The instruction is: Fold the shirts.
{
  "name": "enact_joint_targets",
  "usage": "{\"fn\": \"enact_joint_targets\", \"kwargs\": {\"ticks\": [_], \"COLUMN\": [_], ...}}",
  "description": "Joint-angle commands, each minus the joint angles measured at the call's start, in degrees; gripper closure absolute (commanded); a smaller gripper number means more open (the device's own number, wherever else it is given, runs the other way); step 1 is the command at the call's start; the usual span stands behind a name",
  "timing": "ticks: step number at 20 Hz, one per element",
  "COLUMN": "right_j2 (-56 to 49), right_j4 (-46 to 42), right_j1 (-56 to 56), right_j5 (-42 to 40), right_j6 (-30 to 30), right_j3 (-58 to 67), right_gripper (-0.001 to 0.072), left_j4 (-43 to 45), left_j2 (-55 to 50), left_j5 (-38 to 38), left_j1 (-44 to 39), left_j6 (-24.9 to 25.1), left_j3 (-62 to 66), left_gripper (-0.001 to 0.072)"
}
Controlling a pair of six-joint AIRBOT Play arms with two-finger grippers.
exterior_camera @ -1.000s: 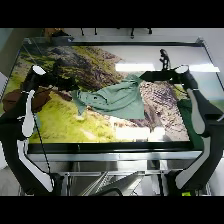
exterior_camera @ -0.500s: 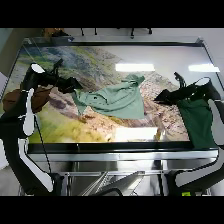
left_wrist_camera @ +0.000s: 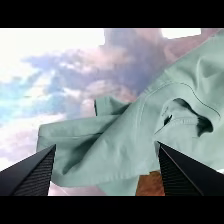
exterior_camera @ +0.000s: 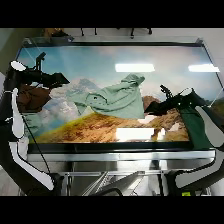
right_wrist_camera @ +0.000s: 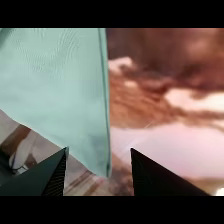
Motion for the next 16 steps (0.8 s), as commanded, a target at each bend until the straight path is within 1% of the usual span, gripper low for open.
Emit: {"fn": "enact_joint_targets", "kwargs": {"ticks": [1, 2, 4, 5, 6, 7, 8, 11, 14, 15, 16], "right_j2": [-2.9, -3.8, -5.0, -5.1, -4.9, -4.6, -3.8, 1.1, 6.9, 8.1, 9.0], "right_j4": [-1.4, -1.1, 0.2, 0.9, 1.7, 2.9, 3.9, 1.8, -7.7, -9.5, -9.5], "right_j1": [3.0, 3.8, 5.2, 5.7, 6.3, 6.4, 6.3, 4.2, -3.6, -6.8, -10.1], "right_j5": [-4.6, -4.7, -4.5, -4.4, -4.1, -3.8, -3.6, -3.5, -3.6, -3.5, -3.3], "right_j6": [-0.4, -0.4, -0.7, -1.6, -2.8, -3.3, -3.4, -2.8, 3.9, 4.4, 4.3], "right_j3": [-0.7, -0.7, -0.7, -0.6, -0.5, -0.4, -0.3, -0.3, -0.3, -0.3, -0.4], "right_gripper": [0.0249, 0.0251, 0.0255, 0.028, 0.0483, 0.0609, 0.069, 0.0692, 0.0692, 0.0692, 0.0692], "left_j4": [0.2, 0.3, 0.1, 0.0, 0.0, 0.0, -0.1, 0.0, 0.0, 0.0, 0.0], "left_j2": [0.0, -0.3, -0.5, -0.4, -0.4, -0.4, -0.4, -0.3, -0.3, -0.3, -0.3], "left_j5": [3.0, 3.4, 3.9, 4.0, 3.8, 3.4, 2.7, -0.2, -4.0, -5.5, -7.1], "left_j1": [0.0, -0.2, -0.2, -0.2, -0.1, 0.0, 0.0, 0.0, -0.1, -0.3, -0.7], "left_j6": [4.9, 5.9, 5.9, 5.9, 5.9, 5.9, 5.9, 5.9, 4.8, 4.5, 4.0], "left_j3": [0.0, 0.0, 0.0, 0.0, 0.0, 0.0, 0.0, 0.0, 0.0, 0.0, 0.0], "left_gripper": [0.0009, 0.0009, 0.0009, 0.0009, 0.0009, 0.0009, 0.0009, 0.0009, 0.001, 0.001, 0.001]}}
